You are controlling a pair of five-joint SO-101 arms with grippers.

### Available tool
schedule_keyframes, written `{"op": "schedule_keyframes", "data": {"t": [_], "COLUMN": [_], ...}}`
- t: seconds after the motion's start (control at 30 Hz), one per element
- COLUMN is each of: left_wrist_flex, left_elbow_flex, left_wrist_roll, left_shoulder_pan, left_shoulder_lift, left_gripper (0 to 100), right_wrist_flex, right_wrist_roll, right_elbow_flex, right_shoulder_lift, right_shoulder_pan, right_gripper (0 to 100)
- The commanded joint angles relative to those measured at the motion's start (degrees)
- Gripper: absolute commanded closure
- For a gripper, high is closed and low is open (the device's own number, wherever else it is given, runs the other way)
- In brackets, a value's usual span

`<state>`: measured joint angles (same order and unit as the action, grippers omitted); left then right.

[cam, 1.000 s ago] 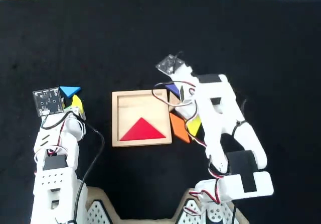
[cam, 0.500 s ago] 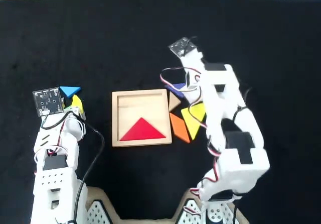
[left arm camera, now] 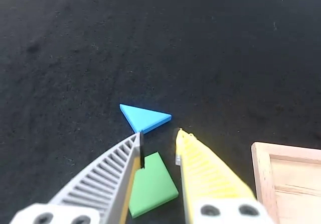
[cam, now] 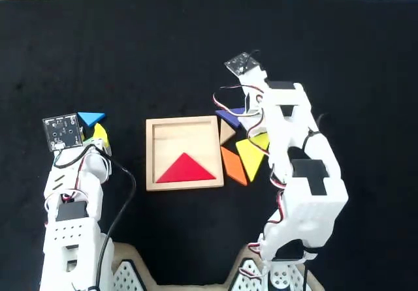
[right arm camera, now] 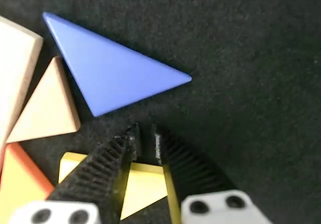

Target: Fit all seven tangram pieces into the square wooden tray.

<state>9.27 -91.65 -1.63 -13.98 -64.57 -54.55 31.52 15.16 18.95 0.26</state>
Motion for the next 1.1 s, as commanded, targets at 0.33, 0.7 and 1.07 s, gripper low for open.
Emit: {"op": "schedule_keyframes", "data": {"t": [0.33, 0.7, 1.07], "left_wrist_flex": [-1.14, -1.14, -1.32], "left_elbow_flex": [2.33, 2.33, 2.24], "left_wrist_roll": [-0.35, -0.35, -0.35], "left_shoulder_pan": [-0.40, -0.22, -0.22], "left_shoulder_lift": [-0.26, -0.26, -0.26], "left_gripper": [88, 88, 88], "right_wrist_flex": [-12.75, -18.46, -10.99], "right_wrist_roll": [18.46, 22.42, 6.95], "right_elbow_flex": [-2.51, -2.77, -0.22], "right_shoulder_lift": [-0.75, -6.20, -19.47], "right_shoulder_pan": [9.67, 14.07, 2.46], "right_gripper": [93.5, 98.7, 98.0]}}
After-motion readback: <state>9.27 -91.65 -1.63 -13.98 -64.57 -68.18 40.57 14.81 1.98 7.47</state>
